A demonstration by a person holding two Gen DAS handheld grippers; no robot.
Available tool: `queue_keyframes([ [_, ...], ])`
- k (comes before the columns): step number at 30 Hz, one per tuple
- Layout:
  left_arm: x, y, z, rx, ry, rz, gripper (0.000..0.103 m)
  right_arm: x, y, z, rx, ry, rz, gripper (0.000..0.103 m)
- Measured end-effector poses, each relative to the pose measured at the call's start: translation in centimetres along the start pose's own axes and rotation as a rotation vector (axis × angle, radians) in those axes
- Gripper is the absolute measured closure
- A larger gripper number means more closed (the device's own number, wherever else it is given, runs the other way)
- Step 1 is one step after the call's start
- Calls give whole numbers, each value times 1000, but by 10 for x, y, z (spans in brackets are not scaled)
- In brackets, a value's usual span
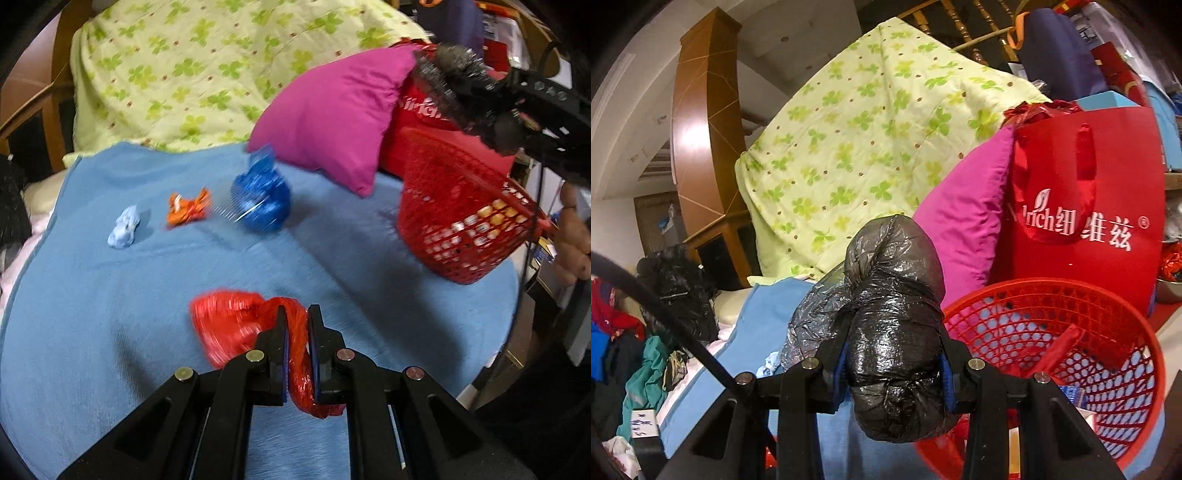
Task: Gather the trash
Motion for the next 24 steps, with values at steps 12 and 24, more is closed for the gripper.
queue_keyframes([
  [12,-2,35,13,81,30,-32,93,13,-24,1,-36,-13,25,62],
  [24,-11,40,22,89,45,-65,40,7,-21,1,-27,0,16,62],
])
Point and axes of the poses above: each gripper's, at about its wrist camera, not at the fingertips, and x roughly against the way its jaws point, y to its left, z to its underside, the point moved 7 cm from there along -x, roughly the way its jaws point, and after that the axes turned 12 degrees about x, right-handed, at the moved point
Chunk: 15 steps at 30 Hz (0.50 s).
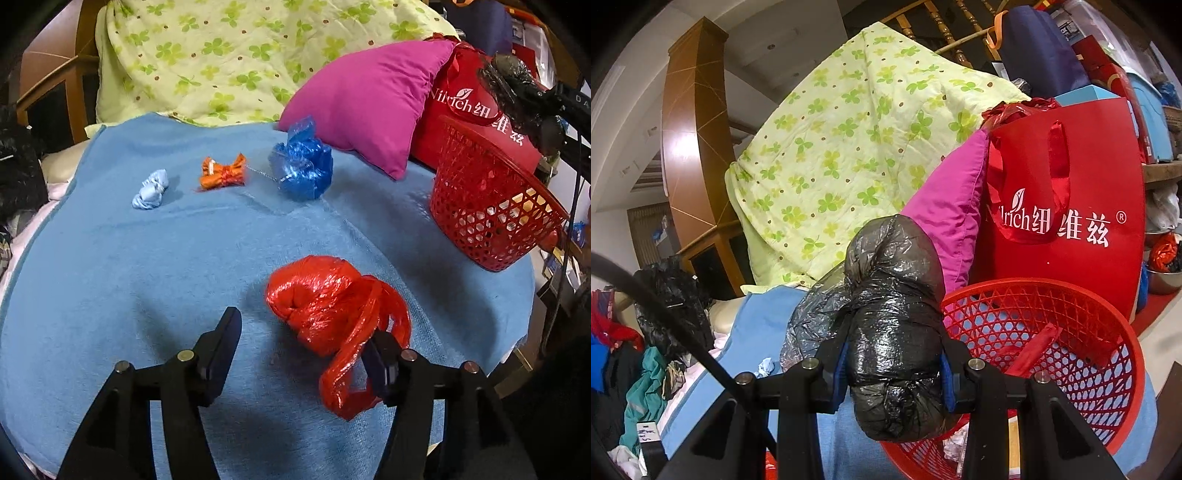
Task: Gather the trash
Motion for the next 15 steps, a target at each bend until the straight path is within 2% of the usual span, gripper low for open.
queue_keyframes([
  [1,0,-2,0,-1,1,5,40,-1,-1,0,1,1,0,62],
  [3,-3,-8,2,-14,9,17,47,-2,-2,-1,-1,1,-1,62],
  [4,-5,-12,2,-23,16,26,62,-2,-3,-1,-2,0,0,62],
  [5,-6,-17,3,-32,26,48,70,-2,-3,-2,0,-2,2,62],
  [7,-5,-25,2,-62,13,36,73,-1,-4,-3,-2,-6,0,62],
  [8,-5,-28,1,-76,11,33,79,0,-4,-3,-3,-8,0,62],
  [10,-1,-33,-2,-84,-1,37,86,1,-5,-3,-5,-13,2,62],
  [11,2,-35,-4,-86,-11,40,94,3,-4,-2,-7,-16,4,62],
  [12,5,-37,-6,-90,-21,39,98,5,-5,-2,-10,-19,5,62],
  [15,13,-41,-14,-106,-51,38,99,10,-9,-2,-23,-27,11,62],
])
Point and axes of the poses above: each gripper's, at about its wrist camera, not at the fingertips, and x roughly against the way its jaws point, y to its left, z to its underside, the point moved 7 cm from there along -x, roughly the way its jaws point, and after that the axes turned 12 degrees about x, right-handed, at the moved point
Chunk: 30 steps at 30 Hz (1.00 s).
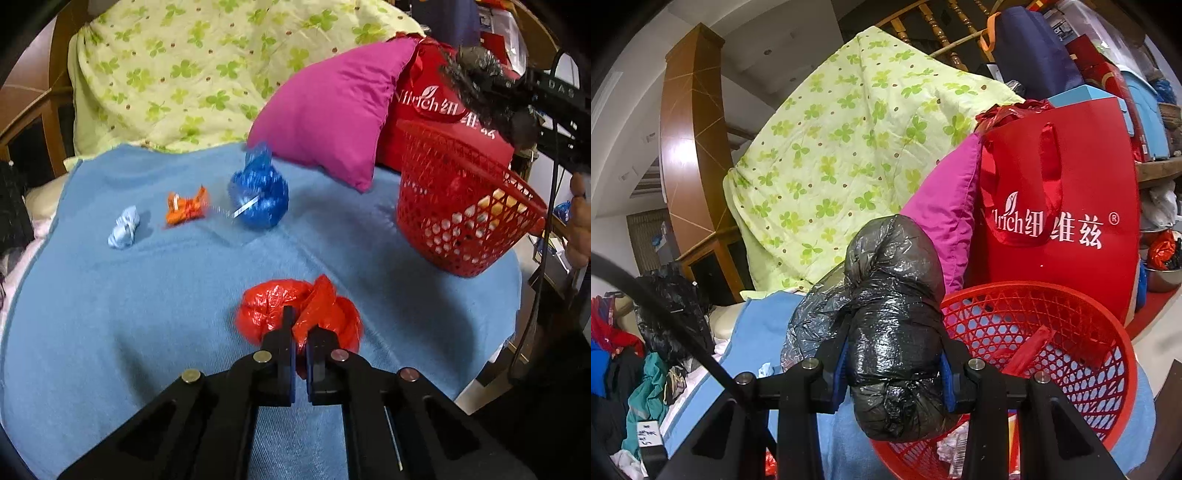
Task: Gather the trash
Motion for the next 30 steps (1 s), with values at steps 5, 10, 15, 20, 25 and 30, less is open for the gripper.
queue_keyframes([
  [5,7,1,-9,15,-23,-3,99,7,-7,-1,-21,-8,10,62],
  [10,14,1,-20,9,-48,-4,99,10,-8,-2,-32,-13,13,62],
  [15,6,9,-17,41,-5,12,96,10,-9,-1,-28,-12,13,62],
  [20,-12,21,-3,98,31,-15,41,9,-6,0,-27,-2,12,62],
  [25,-28,23,0,193,93,72,25,2,-5,-3,-11,8,5,62],
  [30,-46,13,2,232,109,106,25,-3,-3,-4,6,8,2,62],
])
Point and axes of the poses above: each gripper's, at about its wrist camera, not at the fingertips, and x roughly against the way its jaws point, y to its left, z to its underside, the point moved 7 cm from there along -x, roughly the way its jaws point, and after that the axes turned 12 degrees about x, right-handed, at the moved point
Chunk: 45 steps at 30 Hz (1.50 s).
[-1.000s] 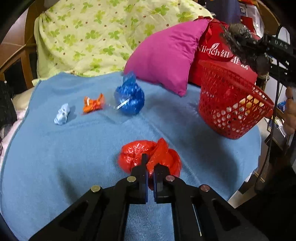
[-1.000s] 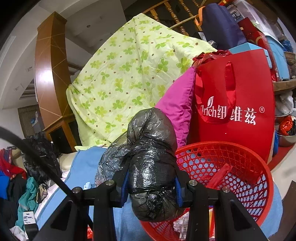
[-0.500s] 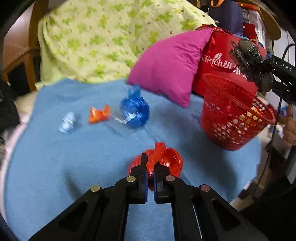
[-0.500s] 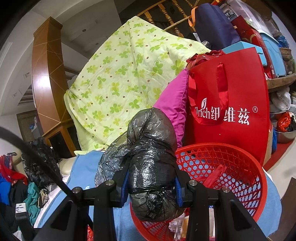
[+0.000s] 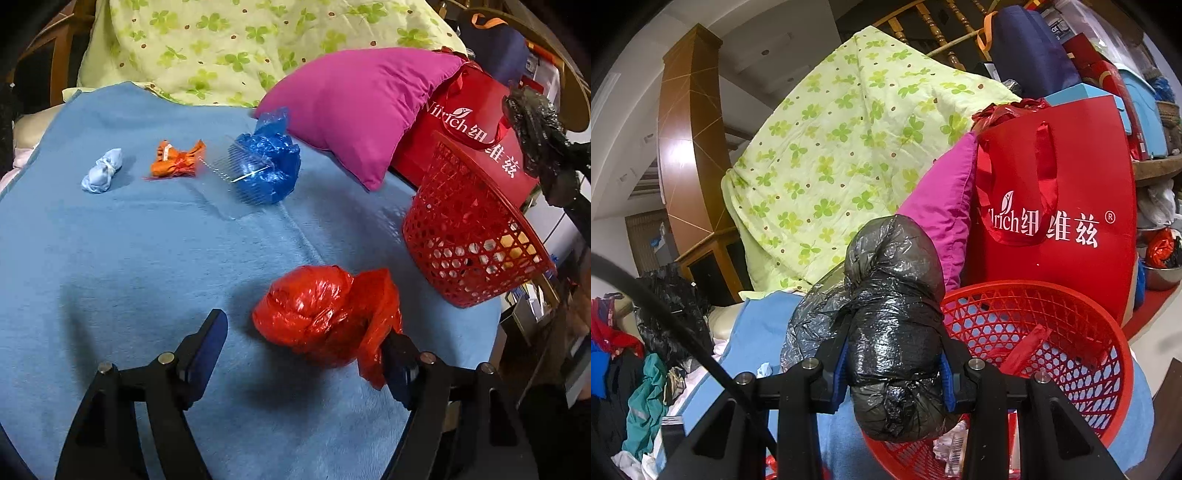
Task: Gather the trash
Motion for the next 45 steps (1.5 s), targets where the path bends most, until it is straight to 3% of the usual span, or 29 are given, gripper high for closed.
queue_keyframes([
  [2,-1,-6,0,-13,-17,21,45,0,-1,0,4,1,2,62],
  [10,8,-24,-7,-88,-70,4,60,4,-3,0,-2,-12,4,62],
  [12,12,-31,-10,-114,-82,-1,69,7,-3,1,-6,-18,7,62],
  [13,15,-34,-10,-126,-87,-5,78,8,-4,1,-9,-19,8,62],
  [14,17,-36,-11,-133,-90,-6,79,11,-5,2,-14,-22,11,62],
  [27,57,-75,-47,-184,-190,26,79,37,-29,0,-73,-59,50,62],
  [33,82,-126,-84,-233,-266,101,79,42,-50,0,-129,-63,59,62],
  [39,74,-182,-101,-277,-269,157,75,37,-72,7,-202,-8,57,58],
  [42,59,-202,-98,-302,-249,153,43,36,-85,11,-254,15,72,35],
  [43,57,-206,-96,-307,-245,153,30,37,-90,13,-274,17,74,31],
  [45,50,-212,-94,-322,-242,140,28,37,-99,15,-308,20,82,31],
])
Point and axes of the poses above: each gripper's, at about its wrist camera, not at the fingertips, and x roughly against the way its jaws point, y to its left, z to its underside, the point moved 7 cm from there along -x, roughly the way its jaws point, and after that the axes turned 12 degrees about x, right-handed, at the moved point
